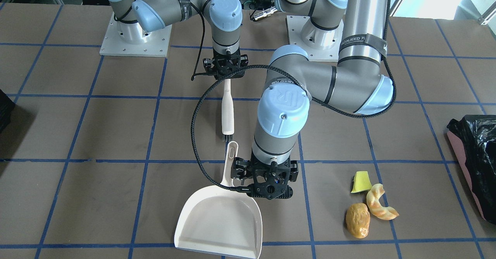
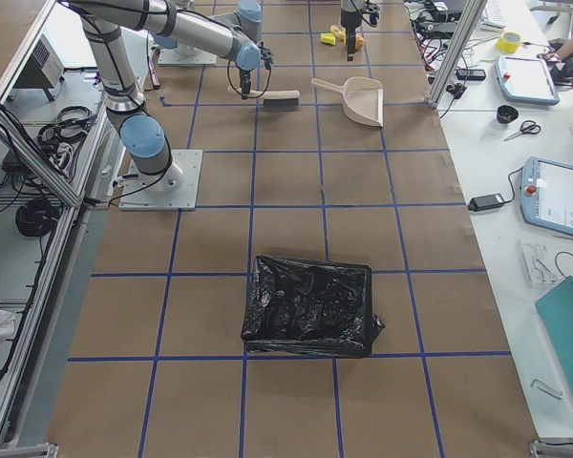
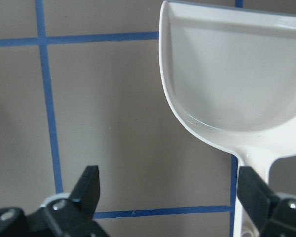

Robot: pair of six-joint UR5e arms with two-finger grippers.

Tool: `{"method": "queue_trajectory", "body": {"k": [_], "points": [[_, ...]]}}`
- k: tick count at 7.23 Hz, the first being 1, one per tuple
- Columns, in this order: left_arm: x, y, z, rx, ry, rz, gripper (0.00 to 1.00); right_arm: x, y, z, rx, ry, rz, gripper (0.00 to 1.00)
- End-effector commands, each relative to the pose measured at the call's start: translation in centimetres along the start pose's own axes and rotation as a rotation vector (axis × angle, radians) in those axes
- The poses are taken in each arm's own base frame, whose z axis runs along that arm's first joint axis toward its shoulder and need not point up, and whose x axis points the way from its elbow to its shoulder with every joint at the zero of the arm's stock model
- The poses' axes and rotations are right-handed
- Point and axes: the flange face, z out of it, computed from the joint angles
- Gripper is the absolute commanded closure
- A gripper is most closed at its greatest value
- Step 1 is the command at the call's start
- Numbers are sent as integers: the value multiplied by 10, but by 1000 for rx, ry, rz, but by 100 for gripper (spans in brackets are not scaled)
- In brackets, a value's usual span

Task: Sweep and dump trash in nearest bin
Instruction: 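Reach the right gripper to the brush while the left nears the dustpan, then grasp the dustpan handle with the left gripper while the right gripper grips the brush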

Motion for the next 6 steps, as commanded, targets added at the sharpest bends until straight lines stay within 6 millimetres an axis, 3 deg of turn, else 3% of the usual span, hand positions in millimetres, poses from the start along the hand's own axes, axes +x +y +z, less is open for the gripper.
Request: {"method": "queue_trajectory", "body": {"k": [1, 3, 6], "points": [[30, 15, 15, -20, 4, 5, 0, 0, 1, 1, -2, 0, 10, 45], [60, 41, 41, -40, 3, 48, 0, 0, 1, 1, -5, 0, 20, 55], [71, 67, 57, -67, -2, 59, 6, 0, 1, 1, -8, 1, 54, 71]]}}
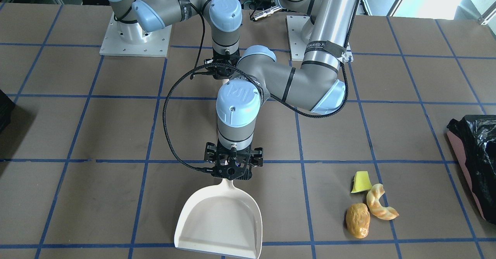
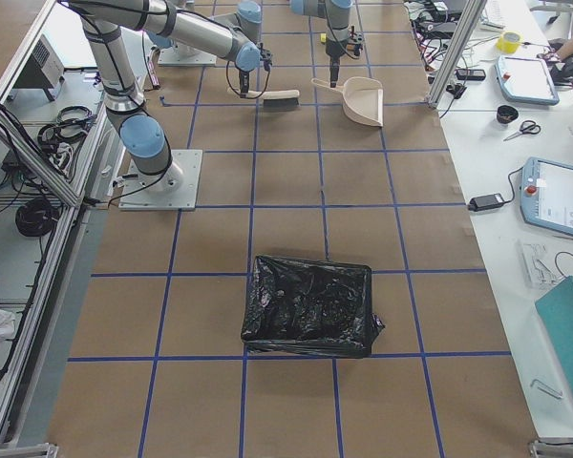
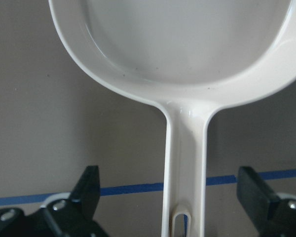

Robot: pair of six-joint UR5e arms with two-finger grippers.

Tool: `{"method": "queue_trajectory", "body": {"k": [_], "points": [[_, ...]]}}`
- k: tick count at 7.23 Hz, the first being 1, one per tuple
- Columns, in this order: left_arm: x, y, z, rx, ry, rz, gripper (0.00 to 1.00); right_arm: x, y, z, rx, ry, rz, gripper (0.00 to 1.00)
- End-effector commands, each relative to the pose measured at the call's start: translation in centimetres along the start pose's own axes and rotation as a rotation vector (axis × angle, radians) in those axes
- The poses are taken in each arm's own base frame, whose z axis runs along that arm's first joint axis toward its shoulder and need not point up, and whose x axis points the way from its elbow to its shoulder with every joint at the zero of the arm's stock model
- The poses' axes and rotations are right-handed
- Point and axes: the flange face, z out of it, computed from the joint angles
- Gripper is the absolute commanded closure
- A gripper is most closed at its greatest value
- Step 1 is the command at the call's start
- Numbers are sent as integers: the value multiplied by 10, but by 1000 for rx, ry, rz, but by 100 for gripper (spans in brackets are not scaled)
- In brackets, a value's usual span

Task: Sweep and dump trash in nearest bin
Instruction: 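Grasp the dustpan handle with the left gripper while the right gripper grips the brush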

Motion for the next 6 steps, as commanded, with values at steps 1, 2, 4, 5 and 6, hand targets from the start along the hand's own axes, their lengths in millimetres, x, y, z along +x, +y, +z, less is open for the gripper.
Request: {"method": "queue_trajectory", "body": {"k": [1, 2, 4, 5, 6], "points": [[10, 11, 15, -13, 8, 15, 7, 0, 0, -1, 2, -1, 36, 75], [10, 11, 14, -11, 12, 23, 17, 0, 0, -2, 5, -1, 56, 82], [10, 13, 15, -15, 11, 58, 61, 0, 2, -5, 9, -5, 114, 95], [9, 14, 13, -15, 10, 86, 80, -1, 1, -5, 9, -7, 114, 96], [8, 14, 12, -16, 9, 86, 93, -1, 1, -3, 6, -3, 113, 96]]}}
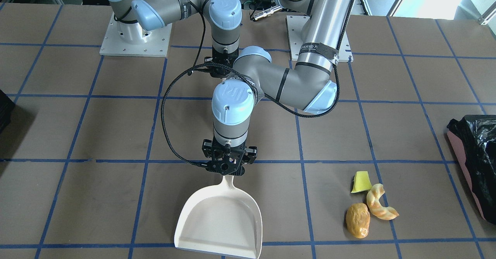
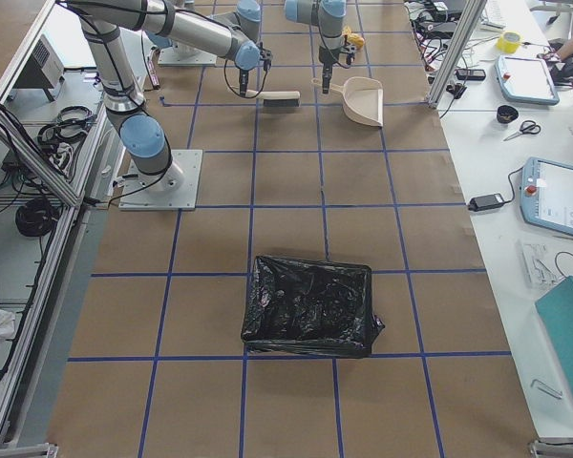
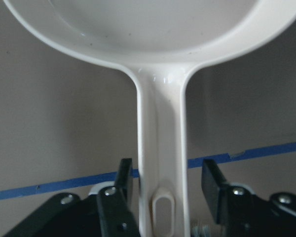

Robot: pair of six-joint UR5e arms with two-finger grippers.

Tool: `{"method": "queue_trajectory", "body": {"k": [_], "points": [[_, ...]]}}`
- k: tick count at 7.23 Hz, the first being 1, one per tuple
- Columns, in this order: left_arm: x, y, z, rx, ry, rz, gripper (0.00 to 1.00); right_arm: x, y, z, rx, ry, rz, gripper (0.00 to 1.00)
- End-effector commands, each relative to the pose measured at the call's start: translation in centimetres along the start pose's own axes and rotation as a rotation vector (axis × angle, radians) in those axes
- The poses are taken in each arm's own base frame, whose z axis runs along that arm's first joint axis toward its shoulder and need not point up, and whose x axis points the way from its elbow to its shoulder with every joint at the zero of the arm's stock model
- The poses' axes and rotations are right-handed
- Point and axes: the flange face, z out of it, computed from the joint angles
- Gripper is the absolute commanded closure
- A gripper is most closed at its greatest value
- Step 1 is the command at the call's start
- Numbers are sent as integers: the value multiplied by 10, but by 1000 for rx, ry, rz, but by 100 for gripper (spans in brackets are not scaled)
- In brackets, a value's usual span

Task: Sweep and dump trash in nearest bin
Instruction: 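Grasp the dustpan handle with the left gripper while the right gripper grips the brush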

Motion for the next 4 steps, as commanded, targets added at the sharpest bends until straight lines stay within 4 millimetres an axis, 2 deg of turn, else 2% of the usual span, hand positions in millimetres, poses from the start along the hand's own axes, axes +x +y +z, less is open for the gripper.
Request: {"method": "queue_trajectory", "body": {"k": [1, 3, 4], "points": [[0, 1, -1, -3, -3, 21, 100, 0, 0, 1, -1, 1, 4, 96], [-1, 1, -10, 6, 0, 38, 100, -1, 0, -3, 6, -3, 10, 96], [-7, -2, -24, 26, 0, 31, 100, 0, 0, -1, 3, -1, 11, 96]]}}
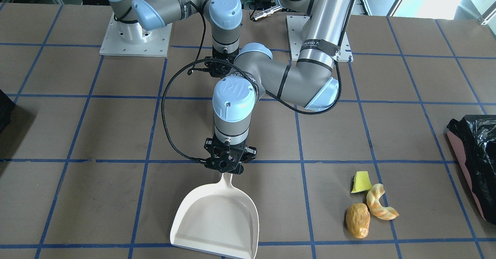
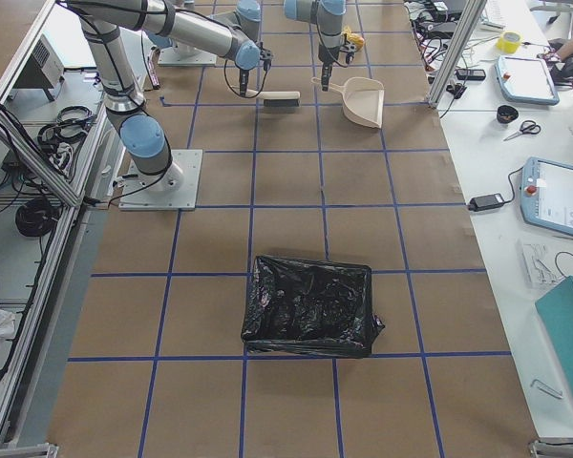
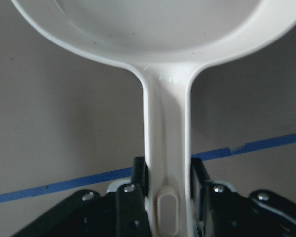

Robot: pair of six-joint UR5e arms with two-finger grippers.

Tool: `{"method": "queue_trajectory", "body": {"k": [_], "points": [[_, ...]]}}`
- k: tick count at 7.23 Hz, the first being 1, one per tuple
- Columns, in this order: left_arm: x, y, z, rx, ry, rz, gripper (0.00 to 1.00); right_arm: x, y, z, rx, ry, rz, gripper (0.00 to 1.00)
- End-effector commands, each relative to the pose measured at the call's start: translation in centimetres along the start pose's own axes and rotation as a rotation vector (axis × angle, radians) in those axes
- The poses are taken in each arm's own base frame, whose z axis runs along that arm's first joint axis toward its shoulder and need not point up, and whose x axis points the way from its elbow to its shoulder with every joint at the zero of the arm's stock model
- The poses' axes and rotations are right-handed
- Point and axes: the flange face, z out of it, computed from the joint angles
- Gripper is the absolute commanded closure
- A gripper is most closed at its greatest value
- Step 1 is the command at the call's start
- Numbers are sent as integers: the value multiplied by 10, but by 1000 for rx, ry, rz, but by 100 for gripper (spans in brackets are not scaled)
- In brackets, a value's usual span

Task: Sweep and dump trash in nearest bin
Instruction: 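Grasp the dustpan handle with the left gripper while the right gripper grips the brush, then lift the dustpan with the left gripper and carry it beside the trash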

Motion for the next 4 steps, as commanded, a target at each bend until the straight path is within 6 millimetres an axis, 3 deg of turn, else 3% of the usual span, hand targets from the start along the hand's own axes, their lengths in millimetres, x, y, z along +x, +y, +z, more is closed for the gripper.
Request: {"method": "queue_trajectory", "body": {"k": [1, 2, 4], "points": [[-11, -4, -20, 9, -3, 19, 100, 0, 0, -1, 3, -2, 5, 96], [-28, -4, -30, -5, -7, 96, 100, -1, -1, -4, 8, -4, 21, 96], [-105, -13, -64, -29, -9, 192, 100, -4, -4, -10, 26, -21, 158, 97]]}}
